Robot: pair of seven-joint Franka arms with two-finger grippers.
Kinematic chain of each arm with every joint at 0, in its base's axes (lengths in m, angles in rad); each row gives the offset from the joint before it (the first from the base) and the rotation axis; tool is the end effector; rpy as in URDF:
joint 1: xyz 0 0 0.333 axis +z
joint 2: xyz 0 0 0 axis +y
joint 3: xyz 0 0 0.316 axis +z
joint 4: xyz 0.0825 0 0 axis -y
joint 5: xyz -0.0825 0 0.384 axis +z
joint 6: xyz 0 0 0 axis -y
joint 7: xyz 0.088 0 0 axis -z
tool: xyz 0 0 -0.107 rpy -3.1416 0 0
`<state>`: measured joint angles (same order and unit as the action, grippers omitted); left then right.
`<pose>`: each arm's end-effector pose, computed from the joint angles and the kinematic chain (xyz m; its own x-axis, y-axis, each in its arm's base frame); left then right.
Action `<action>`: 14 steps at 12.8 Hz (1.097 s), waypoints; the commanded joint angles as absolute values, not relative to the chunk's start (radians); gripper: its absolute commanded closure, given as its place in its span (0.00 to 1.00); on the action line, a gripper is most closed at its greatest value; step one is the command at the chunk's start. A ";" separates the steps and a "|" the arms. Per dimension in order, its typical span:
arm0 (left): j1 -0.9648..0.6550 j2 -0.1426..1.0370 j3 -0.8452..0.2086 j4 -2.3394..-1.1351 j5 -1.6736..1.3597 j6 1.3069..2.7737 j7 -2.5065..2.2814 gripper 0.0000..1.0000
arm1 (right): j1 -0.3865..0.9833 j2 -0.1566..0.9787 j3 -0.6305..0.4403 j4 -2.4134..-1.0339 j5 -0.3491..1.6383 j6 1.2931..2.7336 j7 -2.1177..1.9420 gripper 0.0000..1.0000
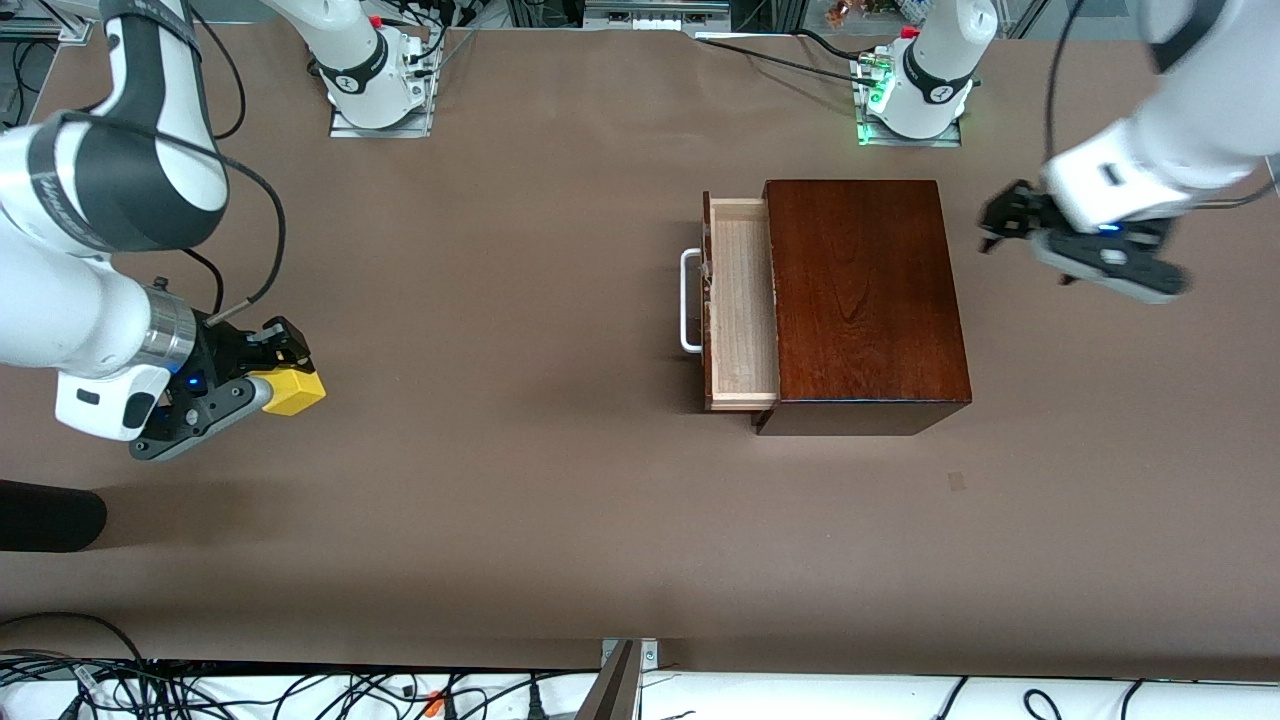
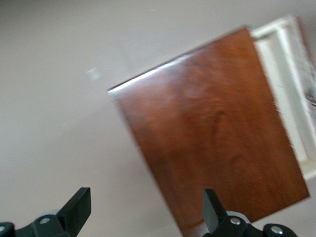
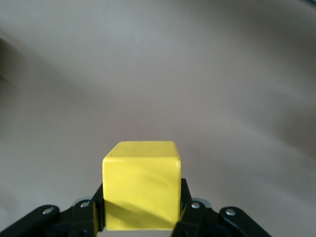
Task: Open drawer, take yellow block, close drawer
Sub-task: 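Set the cube on the table while the left gripper reaches the drawer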
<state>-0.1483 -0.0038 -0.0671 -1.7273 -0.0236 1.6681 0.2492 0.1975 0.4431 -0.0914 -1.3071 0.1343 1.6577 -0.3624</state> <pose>0.5420 -0.1210 0.5608 0.8939 -0.4457 -0.0480 -0.4444 -0.8951 0.0360 0.6736 0.0970 0.4824 0.8944 0.4441 -0.0522 0.4360 -0.8920 -0.1191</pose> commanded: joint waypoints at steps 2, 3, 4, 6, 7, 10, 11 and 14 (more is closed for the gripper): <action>-0.183 0.072 -0.250 -1.694 -0.011 1.654 0.294 0.00 | 0.199 0.311 -0.087 -1.685 0.078 1.902 -0.240 0.99; -0.187 0.113 -0.308 -1.660 -0.014 1.655 0.305 0.00 | 0.199 0.313 -0.087 -1.742 0.077 1.964 -0.191 0.98; -0.189 0.180 -0.363 -1.611 -0.014 1.655 0.339 0.00 | 0.199 0.313 -0.087 -1.799 0.074 2.026 -0.146 0.98; -0.195 0.317 -0.454 -1.492 -0.012 1.664 0.399 0.00 | 0.199 0.324 -0.086 -1.909 0.046 2.165 -0.089 0.97; -0.201 0.389 -0.484 -1.435 -0.012 1.667 0.399 0.00 | 0.199 0.339 -0.086 -1.951 0.040 2.231 -0.080 0.97; -0.285 0.511 -0.508 -1.350 -0.002 1.748 0.472 0.00 | 0.199 0.405 -0.086 -1.987 0.044 2.347 -0.078 0.97; -0.313 0.538 -0.506 -1.357 0.000 1.806 0.538 0.00 | 0.198 0.437 -0.086 -1.987 0.046 2.391 -0.077 0.97; -0.344 0.632 -0.506 -1.355 0.063 1.908 0.716 0.00 | 0.176 0.514 -0.086 -1.976 0.049 2.511 -0.075 0.97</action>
